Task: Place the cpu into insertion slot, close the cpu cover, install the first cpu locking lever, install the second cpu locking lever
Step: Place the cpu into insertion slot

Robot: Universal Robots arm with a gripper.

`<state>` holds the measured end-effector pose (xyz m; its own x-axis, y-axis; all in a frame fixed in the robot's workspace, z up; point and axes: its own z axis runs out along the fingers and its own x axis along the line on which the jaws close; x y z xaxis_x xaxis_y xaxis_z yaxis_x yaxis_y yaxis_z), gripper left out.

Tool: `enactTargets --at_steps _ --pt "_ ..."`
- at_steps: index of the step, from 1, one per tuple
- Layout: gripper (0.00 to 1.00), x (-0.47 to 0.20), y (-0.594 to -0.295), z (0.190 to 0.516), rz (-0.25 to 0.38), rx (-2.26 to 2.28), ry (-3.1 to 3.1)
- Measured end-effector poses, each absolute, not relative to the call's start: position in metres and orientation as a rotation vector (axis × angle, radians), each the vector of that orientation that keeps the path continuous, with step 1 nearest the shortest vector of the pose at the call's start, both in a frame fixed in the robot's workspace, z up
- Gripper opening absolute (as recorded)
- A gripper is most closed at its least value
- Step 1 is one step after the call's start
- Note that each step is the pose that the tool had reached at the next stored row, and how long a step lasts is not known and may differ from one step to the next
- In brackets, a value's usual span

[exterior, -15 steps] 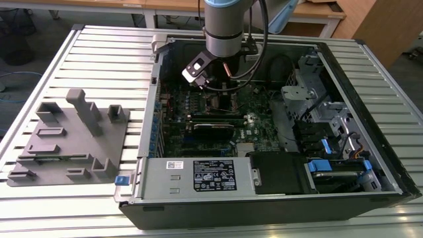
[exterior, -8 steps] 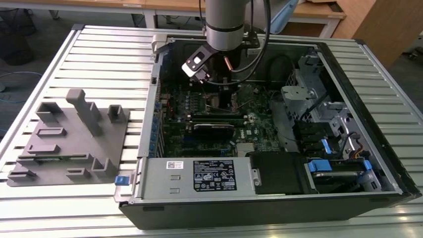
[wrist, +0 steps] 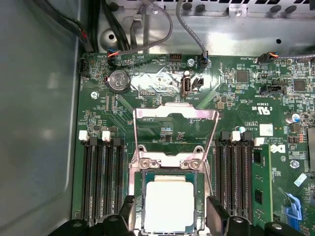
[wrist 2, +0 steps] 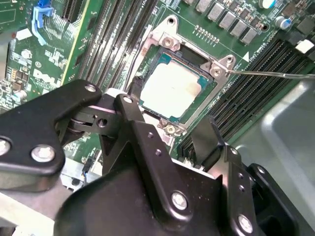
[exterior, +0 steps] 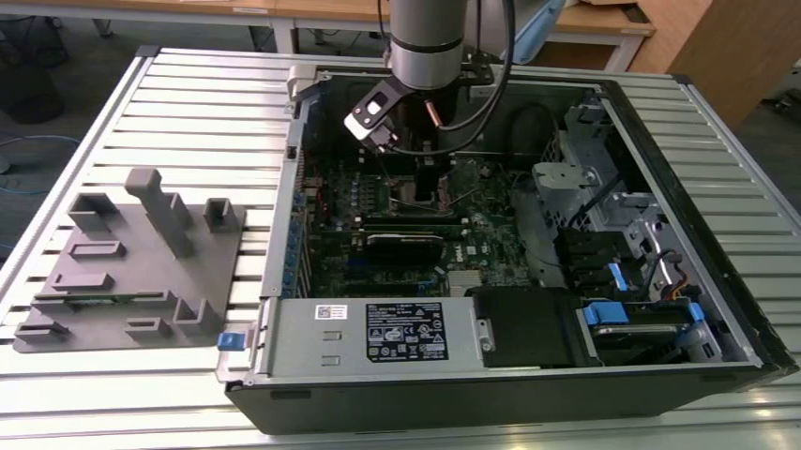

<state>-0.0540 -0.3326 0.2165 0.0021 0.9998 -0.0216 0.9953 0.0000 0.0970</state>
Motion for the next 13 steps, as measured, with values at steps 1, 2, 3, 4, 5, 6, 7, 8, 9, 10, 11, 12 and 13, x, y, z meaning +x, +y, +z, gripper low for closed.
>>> enactTargets --at_steps 1,2,3,4,5,6,7,8,9,10,11,12,13 --pt "0.67 -0.0540 -0.3326 0.2166 0.081 2.162 2.160" --pt "0.67 -0.0540 -0.3326 0.2166 0.081 2.162 2.160" --pt "0.67 -0.0540 -0.3326 0.2166 0.081 2.162 2.160" --pt "0.67 -0.0540 -0.3326 0.2166 0.081 2.162 2.160" --pt "0.67 -0.0540 -0.3326 0.2166 0.081 2.162 2.160" --pt "0.67 -0.0540 -0.3326 0.2167 0.081 2.162 2.160" --pt "0.65 -0.0540 -0.3326 0.2166 0.081 2.162 2.160" --pt "0.59 -0.0540 -0.3326 0.2167 0.081 2.162 2.160" --pt "0.59 -0.0540 -0.3326 0.2167 0.081 2.162 2.160" --pt "0.53 -0.0540 -0.3326 0.2167 0.081 2.162 2.160" --pt "0.47 -0.0540 -0.3326 0.2167 0.081 2.162 2.160" --pt "0.47 -0.0540 -0.3326 0.2167 0.081 2.162 2.160" --pt "0.42 -0.0540 -0.3326 0.2168 0.081 2.162 2.160"
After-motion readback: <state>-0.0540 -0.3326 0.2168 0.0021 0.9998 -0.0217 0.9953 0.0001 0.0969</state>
